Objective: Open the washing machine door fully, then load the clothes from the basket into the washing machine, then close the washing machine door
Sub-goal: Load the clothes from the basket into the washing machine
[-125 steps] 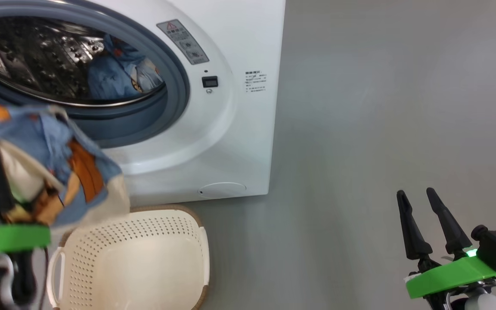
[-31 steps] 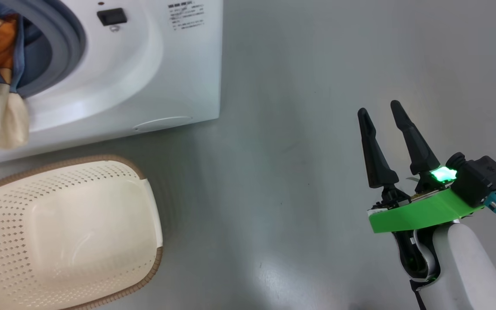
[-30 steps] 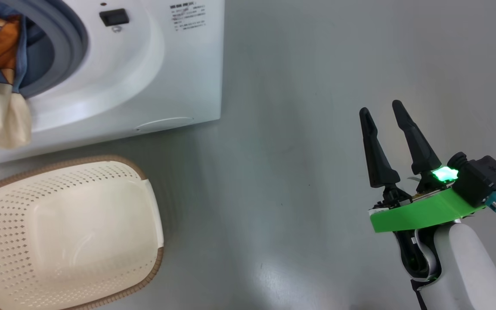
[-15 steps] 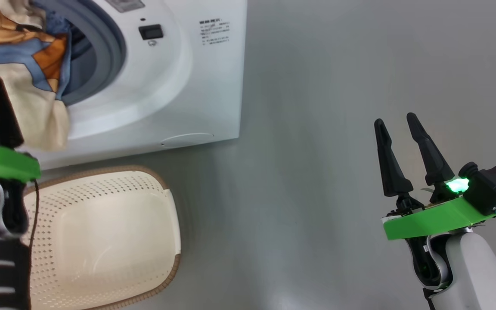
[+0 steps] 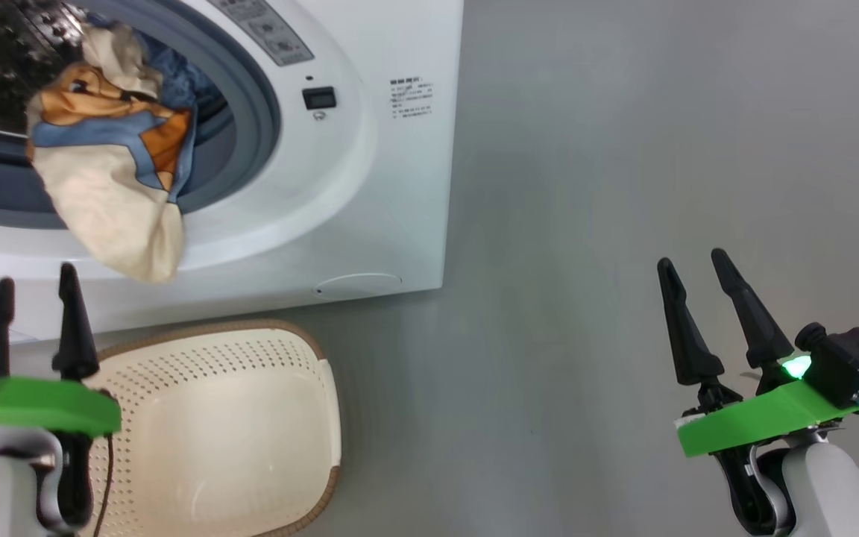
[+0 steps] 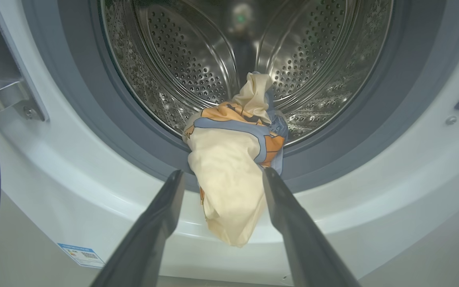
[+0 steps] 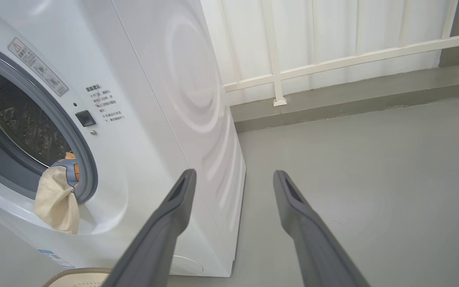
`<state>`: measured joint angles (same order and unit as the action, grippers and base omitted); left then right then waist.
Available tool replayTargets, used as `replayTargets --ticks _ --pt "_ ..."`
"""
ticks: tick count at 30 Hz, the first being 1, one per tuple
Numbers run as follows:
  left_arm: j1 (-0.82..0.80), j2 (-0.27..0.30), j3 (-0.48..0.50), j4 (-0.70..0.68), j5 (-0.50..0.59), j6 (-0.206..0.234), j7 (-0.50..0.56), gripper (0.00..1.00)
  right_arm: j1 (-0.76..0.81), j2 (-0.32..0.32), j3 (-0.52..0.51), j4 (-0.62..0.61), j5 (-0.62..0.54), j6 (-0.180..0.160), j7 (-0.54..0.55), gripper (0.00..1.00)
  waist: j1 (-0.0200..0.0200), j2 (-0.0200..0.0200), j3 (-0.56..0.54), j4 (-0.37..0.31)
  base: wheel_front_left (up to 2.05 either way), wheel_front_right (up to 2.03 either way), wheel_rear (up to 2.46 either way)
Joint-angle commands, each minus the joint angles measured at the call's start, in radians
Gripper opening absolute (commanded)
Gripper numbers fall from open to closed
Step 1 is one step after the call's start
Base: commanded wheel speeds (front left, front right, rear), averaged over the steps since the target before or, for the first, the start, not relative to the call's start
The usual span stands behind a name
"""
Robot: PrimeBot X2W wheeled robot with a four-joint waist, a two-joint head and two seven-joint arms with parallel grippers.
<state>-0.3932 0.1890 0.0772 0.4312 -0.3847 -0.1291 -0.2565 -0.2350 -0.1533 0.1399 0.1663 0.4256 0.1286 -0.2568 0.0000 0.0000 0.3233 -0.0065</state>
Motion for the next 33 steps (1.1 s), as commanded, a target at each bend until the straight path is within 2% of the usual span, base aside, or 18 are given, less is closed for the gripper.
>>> replayTargets --ticks 1,22,33 --pt "0.025 0.032 0.030 -0.035 0.011 -0.002 -0.005 1.00 0.018 -0.006 0.022 -0.019 0.005 0.002 -0.005 1.00 0.0000 0.0000 -0.033 0.015 0.00 0.00 0.00" --pt "0.343 -0.029 0.070 -0.219 0.042 -0.002 -0.005 1.00 0.150 -0.030 -0.019 -0.016 0.024 0.002 -0.005 1.00 0.0000 0.0000 -0.183 0.044 0.00 0.00 0.00" --pt "0.430 -0.044 0.090 -0.280 0.044 -0.002 -0.005 1.00 0.195 -0.028 -0.033 -0.027 0.028 0.002 -0.005 1.00 0.0000 0.0000 -0.216 0.050 0.00 0.00 0.00"
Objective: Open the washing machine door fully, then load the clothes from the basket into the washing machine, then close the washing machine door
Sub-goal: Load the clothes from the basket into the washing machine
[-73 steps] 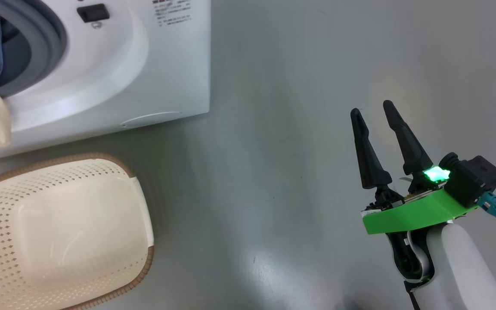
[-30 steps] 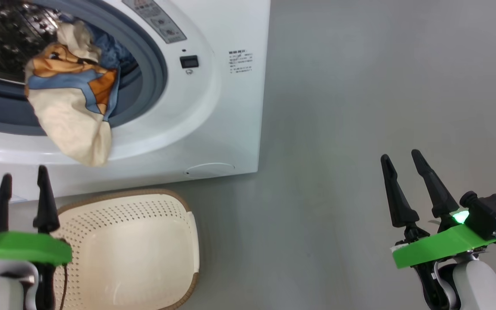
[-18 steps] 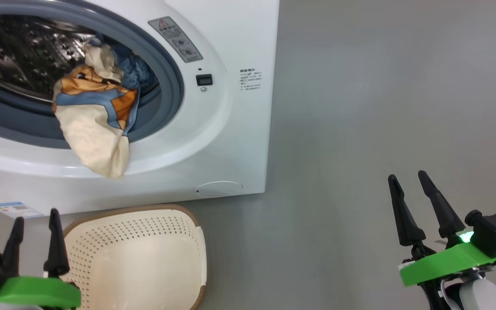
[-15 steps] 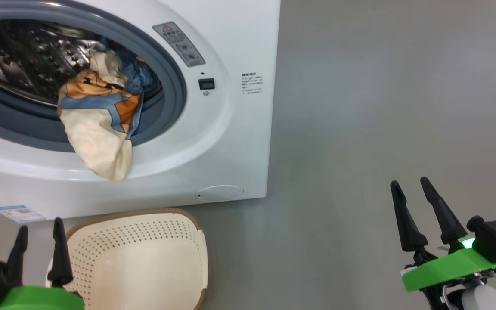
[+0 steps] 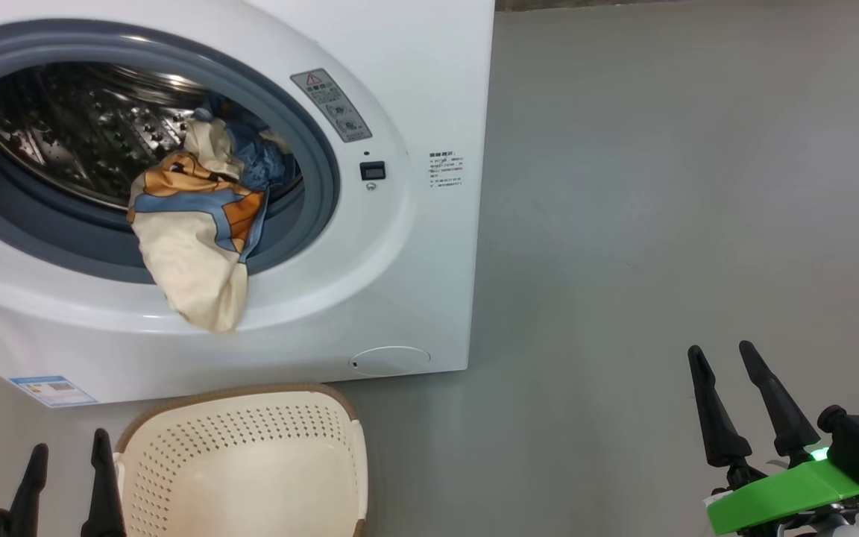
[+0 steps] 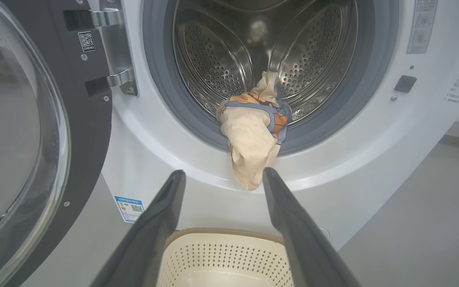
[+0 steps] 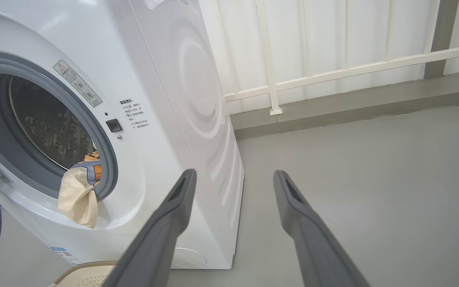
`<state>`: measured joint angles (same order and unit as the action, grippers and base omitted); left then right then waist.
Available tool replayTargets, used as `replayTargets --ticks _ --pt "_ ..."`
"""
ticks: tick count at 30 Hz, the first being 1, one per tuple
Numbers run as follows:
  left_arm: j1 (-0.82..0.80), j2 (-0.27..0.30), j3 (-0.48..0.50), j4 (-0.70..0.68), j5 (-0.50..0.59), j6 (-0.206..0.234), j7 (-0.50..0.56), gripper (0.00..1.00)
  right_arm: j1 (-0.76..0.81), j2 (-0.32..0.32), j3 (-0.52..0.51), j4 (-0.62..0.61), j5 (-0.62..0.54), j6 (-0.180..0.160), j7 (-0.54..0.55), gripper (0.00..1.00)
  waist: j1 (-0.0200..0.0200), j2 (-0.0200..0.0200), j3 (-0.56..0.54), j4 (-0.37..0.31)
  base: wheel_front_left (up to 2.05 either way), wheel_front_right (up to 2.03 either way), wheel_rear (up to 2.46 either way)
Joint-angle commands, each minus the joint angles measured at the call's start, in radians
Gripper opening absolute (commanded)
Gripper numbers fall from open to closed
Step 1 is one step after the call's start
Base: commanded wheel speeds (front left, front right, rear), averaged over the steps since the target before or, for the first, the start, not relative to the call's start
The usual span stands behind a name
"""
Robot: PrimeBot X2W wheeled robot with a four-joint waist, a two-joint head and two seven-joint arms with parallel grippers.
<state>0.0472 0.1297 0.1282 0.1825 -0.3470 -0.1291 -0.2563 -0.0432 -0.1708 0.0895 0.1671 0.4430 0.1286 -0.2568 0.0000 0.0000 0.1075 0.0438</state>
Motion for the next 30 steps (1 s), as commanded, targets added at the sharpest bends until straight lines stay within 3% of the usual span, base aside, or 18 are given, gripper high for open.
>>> replayTargets --ticks 1,18,30 --pt "-0.007 0.014 0.040 -0.034 0.006 -0.002 -0.005 1.00 0.004 -0.010 0.018 -0.029 0.010 0.002 -0.005 1.00 0.0000 0.0000 0.000 -0.001 0.00 0.00 0.00" --pt "-0.043 0.013 0.009 0.002 -0.051 -0.002 -0.005 1.00 -0.019 0.000 0.025 -0.039 0.006 0.002 -0.005 1.00 0.0000 0.0000 0.058 -0.015 0.00 0.00 0.00" --pt "-0.275 0.076 -0.058 0.168 -0.160 -0.002 -0.005 1.00 -0.107 0.025 0.033 -0.051 -0.017 0.002 -0.005 1.00 0.0000 0.0000 0.231 -0.039 0.00 0.00 0.00"
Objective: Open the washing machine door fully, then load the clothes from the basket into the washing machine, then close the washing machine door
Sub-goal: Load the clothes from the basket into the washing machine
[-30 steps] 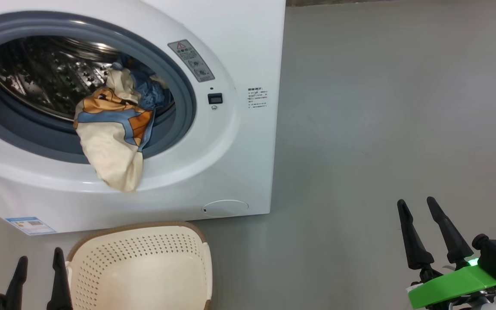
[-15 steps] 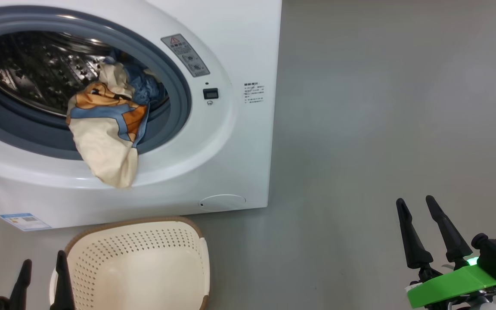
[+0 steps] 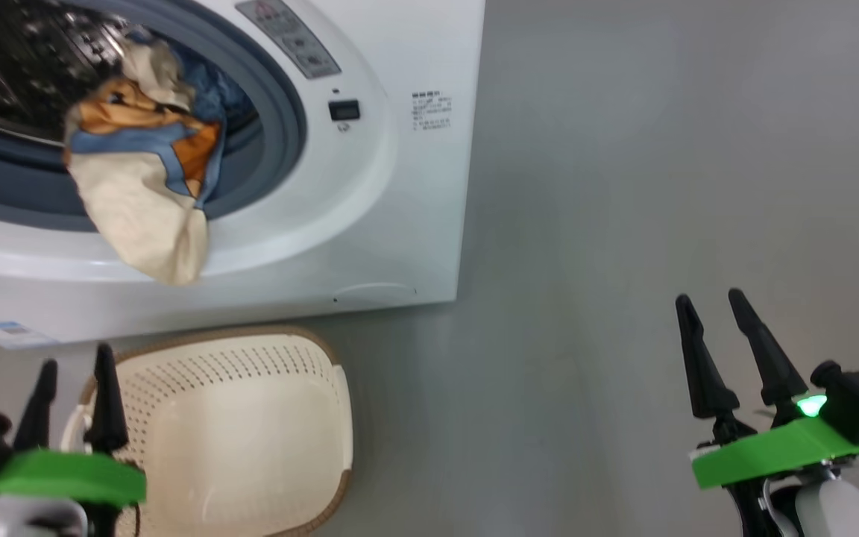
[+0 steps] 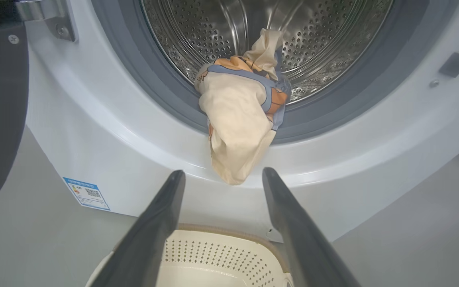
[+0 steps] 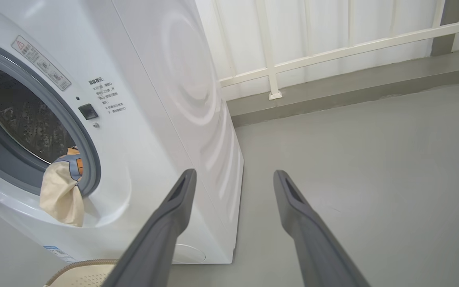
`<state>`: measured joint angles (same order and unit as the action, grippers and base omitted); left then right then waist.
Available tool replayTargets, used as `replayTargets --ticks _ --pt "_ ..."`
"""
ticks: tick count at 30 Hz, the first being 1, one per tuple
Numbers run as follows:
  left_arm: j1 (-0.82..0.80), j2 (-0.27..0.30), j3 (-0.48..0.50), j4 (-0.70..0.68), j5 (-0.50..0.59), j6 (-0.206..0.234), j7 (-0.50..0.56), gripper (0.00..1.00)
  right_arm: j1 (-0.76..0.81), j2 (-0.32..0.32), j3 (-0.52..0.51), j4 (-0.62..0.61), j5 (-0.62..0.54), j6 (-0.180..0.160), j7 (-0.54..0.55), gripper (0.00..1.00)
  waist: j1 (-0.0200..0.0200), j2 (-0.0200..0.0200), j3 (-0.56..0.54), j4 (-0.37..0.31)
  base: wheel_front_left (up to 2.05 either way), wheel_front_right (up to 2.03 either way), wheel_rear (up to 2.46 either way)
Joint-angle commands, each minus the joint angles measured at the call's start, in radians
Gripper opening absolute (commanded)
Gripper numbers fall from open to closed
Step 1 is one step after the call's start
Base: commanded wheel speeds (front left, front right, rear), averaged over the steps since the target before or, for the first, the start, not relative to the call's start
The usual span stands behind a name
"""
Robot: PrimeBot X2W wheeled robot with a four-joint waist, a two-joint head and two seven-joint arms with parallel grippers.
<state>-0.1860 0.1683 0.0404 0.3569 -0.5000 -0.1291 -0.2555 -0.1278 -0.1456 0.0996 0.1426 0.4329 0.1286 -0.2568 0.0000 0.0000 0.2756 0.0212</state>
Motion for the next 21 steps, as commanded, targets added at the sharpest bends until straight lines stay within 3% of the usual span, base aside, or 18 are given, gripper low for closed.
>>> replayTargets --ticks 1,12,21 --pt "-0.066 0.044 0.023 0.010 -0.016 -0.002 -0.006 1.00 -0.031 0.002 0.023 -0.028 -0.009 0.002 -0.005 1.00 0.0000 0.0000 0.078 -0.020 0.00 0.00 0.00" --pt "-0.309 0.132 -0.044 0.215 -0.084 -0.002 -0.006 1.00 -0.108 0.022 0.034 -0.039 -0.025 0.002 -0.005 1.00 0.0000 0.0000 0.201 -0.062 0.00 0.00 0.00" --pt "-0.447 0.202 -0.141 0.343 -0.210 -0.002 -0.006 1.00 -0.144 0.031 0.039 -0.044 -0.031 0.002 -0.005 1.00 0.0000 0.0000 0.254 -0.096 0.00 0.00 0.00"
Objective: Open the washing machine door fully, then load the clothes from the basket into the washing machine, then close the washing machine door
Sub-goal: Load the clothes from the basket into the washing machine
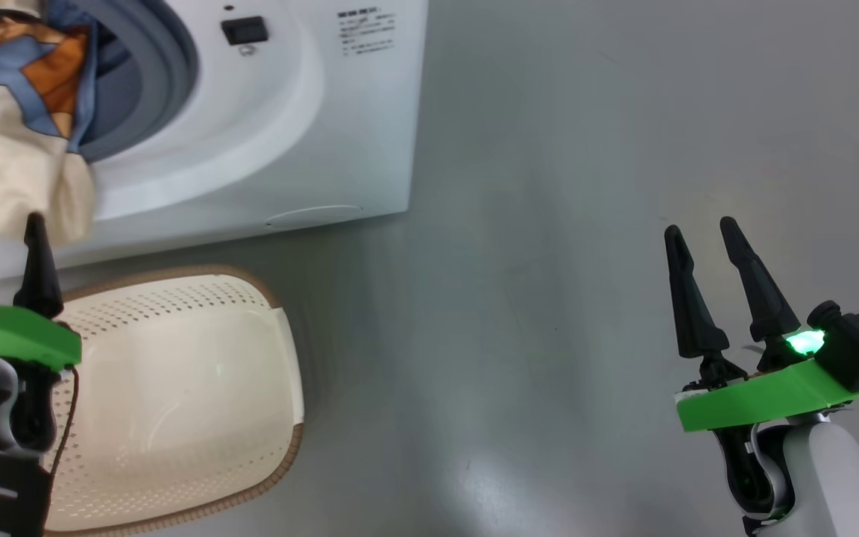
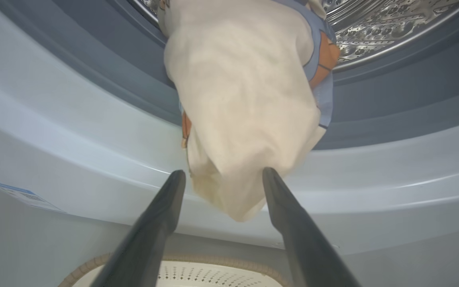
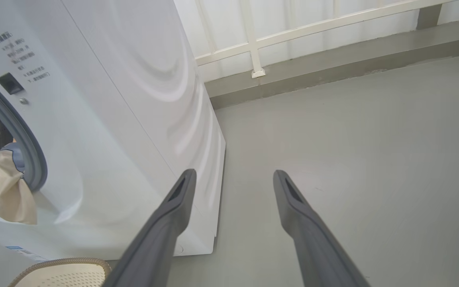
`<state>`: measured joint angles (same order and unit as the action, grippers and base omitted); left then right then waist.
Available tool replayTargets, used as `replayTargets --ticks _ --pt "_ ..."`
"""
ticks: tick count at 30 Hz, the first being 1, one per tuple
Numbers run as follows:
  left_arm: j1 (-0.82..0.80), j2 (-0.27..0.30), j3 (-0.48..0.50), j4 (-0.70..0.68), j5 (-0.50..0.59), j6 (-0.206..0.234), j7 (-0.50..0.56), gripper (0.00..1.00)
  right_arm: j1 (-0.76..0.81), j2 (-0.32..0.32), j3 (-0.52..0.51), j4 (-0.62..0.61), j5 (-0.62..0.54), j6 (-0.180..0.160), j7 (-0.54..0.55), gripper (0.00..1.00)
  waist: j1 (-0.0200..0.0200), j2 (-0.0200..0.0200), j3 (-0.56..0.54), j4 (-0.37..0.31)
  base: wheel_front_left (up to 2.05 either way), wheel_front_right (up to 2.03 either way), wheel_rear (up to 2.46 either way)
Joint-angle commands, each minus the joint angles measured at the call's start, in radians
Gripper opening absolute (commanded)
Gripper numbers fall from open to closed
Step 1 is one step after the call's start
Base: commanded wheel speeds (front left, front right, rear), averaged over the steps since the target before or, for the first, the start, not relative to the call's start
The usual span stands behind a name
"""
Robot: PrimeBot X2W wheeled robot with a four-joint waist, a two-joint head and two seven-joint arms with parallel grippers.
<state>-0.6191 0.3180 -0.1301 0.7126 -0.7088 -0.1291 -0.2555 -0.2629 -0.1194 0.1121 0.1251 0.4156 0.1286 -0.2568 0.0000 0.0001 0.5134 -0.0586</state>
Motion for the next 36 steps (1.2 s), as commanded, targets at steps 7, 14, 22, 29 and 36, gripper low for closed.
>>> replayTargets --ticks 7,14,22,29,36 --pt "-0.070 0.089 -0.056 -0.011 -0.070 -0.002 -0.006 1.00 -0.020 0.012 0.031 -0.029 -0.018 0.002 -0.005 1.00 0.0000 -0.0001 0.033 -0.028 0.00 0.00 0.00" --pt "-0.110 0.110 -0.084 -0.019 -0.115 -0.002 -0.006 0.13 -0.031 0.018 0.035 -0.032 -0.020 0.002 -0.005 1.00 0.0000 -0.0001 0.041 -0.034 0.00 0.00 0.00" --pt "-0.120 0.136 -0.073 -0.106 -0.090 -0.002 -0.006 0.00 -0.031 0.030 0.026 -0.037 -0.019 0.002 -0.005 1.00 0.0000 -0.0001 0.051 -0.028 0.00 0.00 0.00" --pt "-0.180 0.154 -0.055 -0.127 -0.038 -0.002 -0.006 0.00 -0.043 0.040 0.034 -0.036 -0.018 0.002 -0.005 1.00 0.0000 -0.0001 0.067 -0.028 0.00 0.00 0.00" --pt "-0.301 0.185 -0.100 -0.043 -0.008 -0.002 -0.006 0.00 -0.048 0.045 0.048 -0.033 -0.015 0.002 -0.005 1.00 0.0000 -0.0001 0.077 -0.046 0.00 0.00 0.00"
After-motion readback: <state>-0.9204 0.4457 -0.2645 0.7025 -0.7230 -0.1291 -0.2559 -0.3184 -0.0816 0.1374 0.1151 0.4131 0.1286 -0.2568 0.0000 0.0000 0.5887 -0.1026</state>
